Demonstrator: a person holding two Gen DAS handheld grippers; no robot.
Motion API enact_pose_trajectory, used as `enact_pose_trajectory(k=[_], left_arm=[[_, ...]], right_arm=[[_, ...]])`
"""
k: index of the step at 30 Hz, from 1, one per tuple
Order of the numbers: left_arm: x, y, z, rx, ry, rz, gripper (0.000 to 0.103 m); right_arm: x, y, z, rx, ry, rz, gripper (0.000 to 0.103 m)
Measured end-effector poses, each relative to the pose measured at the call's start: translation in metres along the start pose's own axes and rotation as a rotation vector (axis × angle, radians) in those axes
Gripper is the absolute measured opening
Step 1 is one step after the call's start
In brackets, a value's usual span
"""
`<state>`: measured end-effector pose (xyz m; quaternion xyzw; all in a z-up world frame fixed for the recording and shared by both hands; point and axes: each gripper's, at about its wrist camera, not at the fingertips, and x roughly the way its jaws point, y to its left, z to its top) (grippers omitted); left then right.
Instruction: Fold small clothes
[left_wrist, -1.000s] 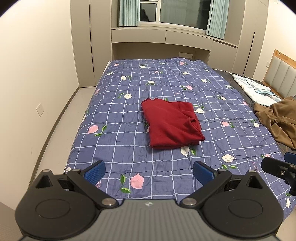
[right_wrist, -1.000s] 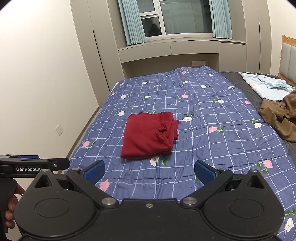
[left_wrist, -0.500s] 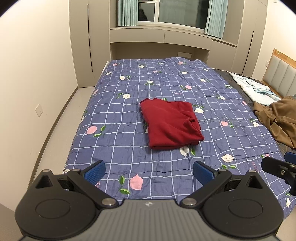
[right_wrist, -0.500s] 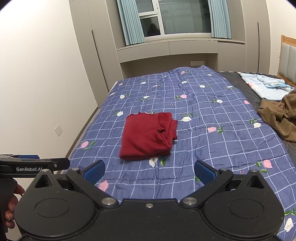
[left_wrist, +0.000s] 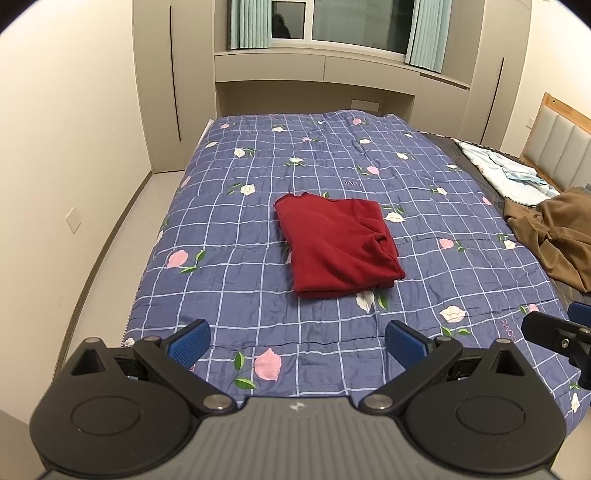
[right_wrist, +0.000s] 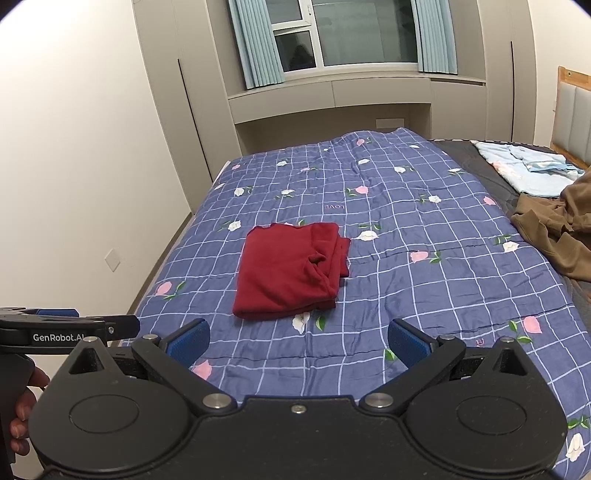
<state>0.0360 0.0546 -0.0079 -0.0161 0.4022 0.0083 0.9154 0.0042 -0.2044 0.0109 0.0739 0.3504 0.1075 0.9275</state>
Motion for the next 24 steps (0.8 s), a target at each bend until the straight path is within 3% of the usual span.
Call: enact_pose_trajectory(k=[14,24], left_arm=[[0.009,-0.003,0.007,0.021,0.022,0.032,0.102],[0.016,-0.004,0.011,0.025,0.038,-0.003,0.102]], right_arm=[[0.012,-0.004,0.003,0.006,0.024,-0.001,0.102],[0.023,-0.006,0.004,0.006,0.054,0.001,0.102]])
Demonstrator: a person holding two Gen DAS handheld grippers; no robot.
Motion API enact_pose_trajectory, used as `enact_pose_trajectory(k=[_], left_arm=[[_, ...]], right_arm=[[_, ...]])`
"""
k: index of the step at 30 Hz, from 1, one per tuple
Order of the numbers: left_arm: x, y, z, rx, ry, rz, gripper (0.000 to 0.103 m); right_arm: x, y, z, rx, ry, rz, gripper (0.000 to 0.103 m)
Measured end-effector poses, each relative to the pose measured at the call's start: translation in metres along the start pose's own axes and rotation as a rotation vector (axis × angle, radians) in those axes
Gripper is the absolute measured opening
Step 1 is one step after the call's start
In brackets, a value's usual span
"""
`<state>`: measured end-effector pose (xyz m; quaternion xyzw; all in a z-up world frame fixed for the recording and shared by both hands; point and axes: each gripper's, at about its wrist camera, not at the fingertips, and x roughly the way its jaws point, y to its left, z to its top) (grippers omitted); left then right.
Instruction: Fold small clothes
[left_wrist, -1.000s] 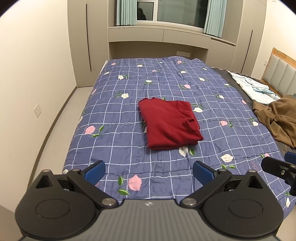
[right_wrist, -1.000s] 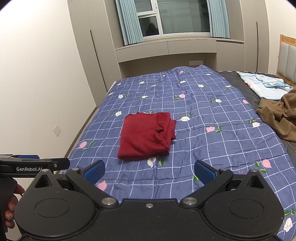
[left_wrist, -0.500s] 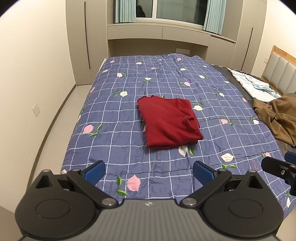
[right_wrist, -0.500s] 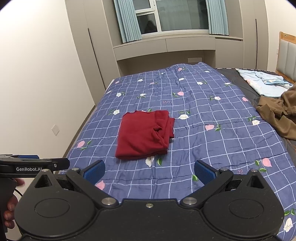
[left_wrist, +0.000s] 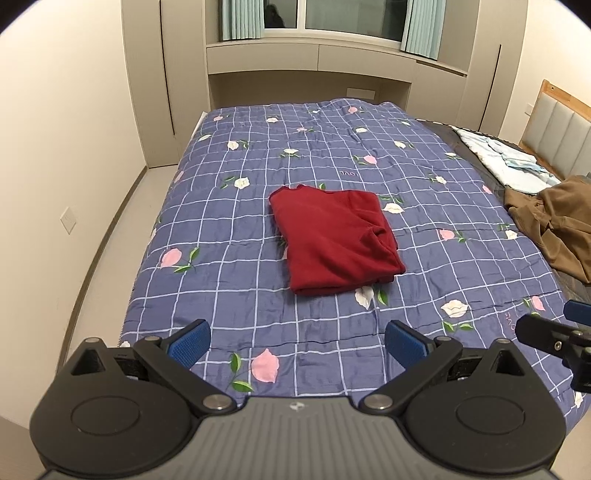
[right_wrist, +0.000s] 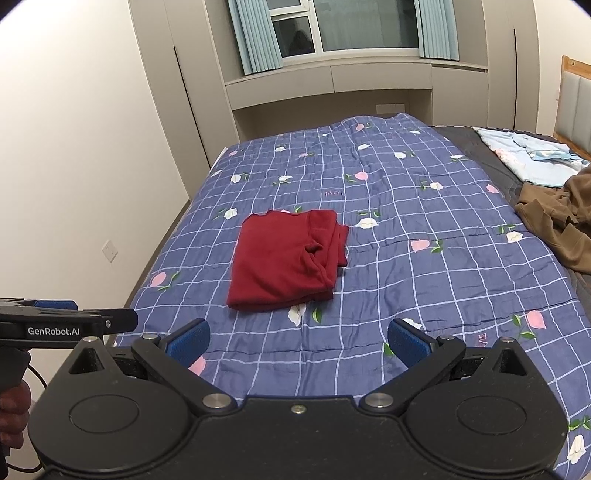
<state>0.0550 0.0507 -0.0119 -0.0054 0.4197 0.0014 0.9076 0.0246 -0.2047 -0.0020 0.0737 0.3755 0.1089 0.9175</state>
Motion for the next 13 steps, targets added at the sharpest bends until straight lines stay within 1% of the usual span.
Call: enact_pose_trajectory(k=[13], left_arm=[[0.013,-0.005,0.004,-0.016,0.044,0.021,0.102]], right_arm=[[0.015,-0.013,0.000,0.010,0.055,0.020,0.102]])
